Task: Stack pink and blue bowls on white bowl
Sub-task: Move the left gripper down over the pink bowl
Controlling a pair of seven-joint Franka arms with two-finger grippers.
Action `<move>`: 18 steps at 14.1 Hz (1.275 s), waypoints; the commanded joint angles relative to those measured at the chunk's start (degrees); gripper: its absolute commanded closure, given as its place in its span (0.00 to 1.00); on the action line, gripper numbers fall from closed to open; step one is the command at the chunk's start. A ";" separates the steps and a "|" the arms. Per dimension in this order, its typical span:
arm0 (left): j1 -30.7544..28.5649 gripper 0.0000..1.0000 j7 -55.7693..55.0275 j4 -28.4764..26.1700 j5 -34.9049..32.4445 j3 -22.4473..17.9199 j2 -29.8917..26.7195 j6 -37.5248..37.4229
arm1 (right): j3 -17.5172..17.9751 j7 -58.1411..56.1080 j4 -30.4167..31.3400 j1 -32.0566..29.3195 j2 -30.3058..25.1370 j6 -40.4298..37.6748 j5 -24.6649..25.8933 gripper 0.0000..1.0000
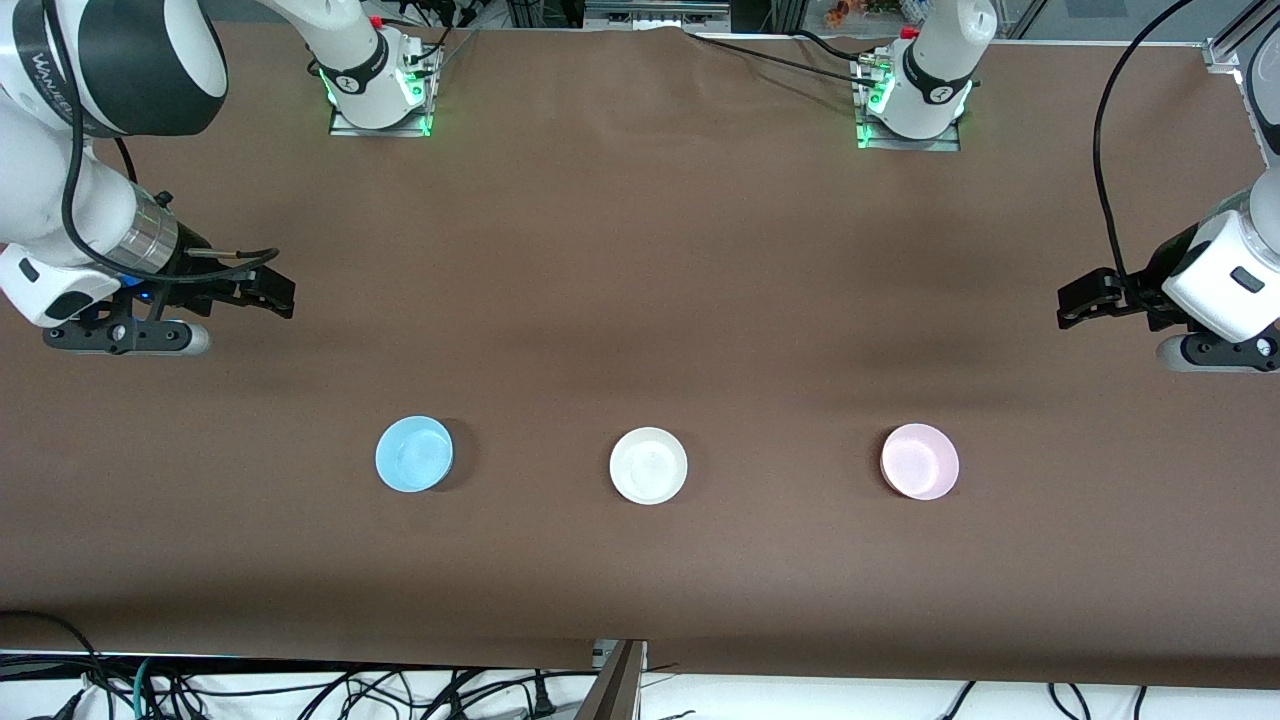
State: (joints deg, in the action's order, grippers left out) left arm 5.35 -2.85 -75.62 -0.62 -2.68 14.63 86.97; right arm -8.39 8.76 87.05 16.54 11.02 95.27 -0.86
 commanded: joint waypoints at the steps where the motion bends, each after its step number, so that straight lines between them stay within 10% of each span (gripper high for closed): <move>1: 0.19 0.00 1.53 2.05 -1.22 -0.14 0.84 -1.10 | 0.22 0.38 -1.18 -0.28 0.50 -0.44 0.95 0.00; 10: -0.87 0.00 1.53 1.44 -1.14 -0.31 8.56 2.23 | 0.22 0.64 -1.18 -0.19 0.50 -0.52 0.86 0.00; 18: -2.27 0.00 1.44 -3.29 -0.52 -0.22 22.02 23.56 | 0.48 0.99 -1.18 0.25 -0.12 -0.52 0.16 0.00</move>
State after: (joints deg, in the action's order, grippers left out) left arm 4.06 -2.78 -76.91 -1.08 -3.13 35.41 105.99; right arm -8.30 8.77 86.95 16.61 11.01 95.27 -0.82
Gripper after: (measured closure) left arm 0.000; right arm 0.000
